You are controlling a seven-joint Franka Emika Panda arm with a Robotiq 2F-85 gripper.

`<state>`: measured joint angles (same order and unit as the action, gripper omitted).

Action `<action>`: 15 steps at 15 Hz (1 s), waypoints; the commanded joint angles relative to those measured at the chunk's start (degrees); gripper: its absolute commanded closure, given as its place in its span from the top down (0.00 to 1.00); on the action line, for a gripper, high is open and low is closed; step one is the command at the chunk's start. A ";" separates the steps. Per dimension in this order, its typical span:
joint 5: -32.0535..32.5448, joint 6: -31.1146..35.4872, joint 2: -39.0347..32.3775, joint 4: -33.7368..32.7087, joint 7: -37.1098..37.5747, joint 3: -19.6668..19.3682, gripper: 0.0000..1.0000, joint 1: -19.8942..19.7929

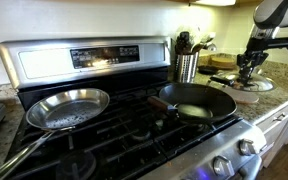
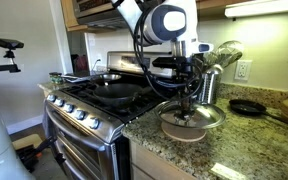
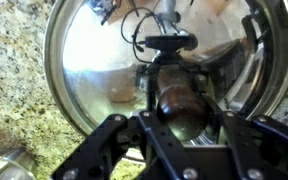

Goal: Pick up the silver lid from the pan and put it on the countertop.

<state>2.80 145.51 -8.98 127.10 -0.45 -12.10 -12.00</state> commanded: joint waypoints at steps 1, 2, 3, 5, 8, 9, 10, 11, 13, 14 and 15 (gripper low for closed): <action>2.40 5.39 -0.25 2.11 3.98 -0.11 0.21 1.34; 3.48 6.92 -0.66 2.57 5.19 -0.39 0.21 1.79; 4.30 7.87 -1.16 2.84 6.04 -0.54 0.21 2.18; 5.14 8.96 -2.42 3.15 7.55 -0.64 0.21 2.69; 3.69 8.85 -4.10 3.85 8.11 -0.18 0.21 3.01; 3.47 8.86 -4.48 4.17 8.27 -0.15 0.21 3.13; 3.47 9.08 -4.92 4.45 8.36 -0.24 0.21 3.24; 3.55 9.18 -5.35 4.62 8.59 -0.41 0.21 3.33; 3.15 9.34 -5.98 4.77 8.78 -0.59 0.21 3.14; 3.17 9.50 -6.10 4.74 9.06 -0.78 0.21 3.09; 3.21 9.64 -6.17 4.75 9.27 -0.94 0.21 3.08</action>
<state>5.97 152.82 -15.51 130.43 7.20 -12.12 -9.24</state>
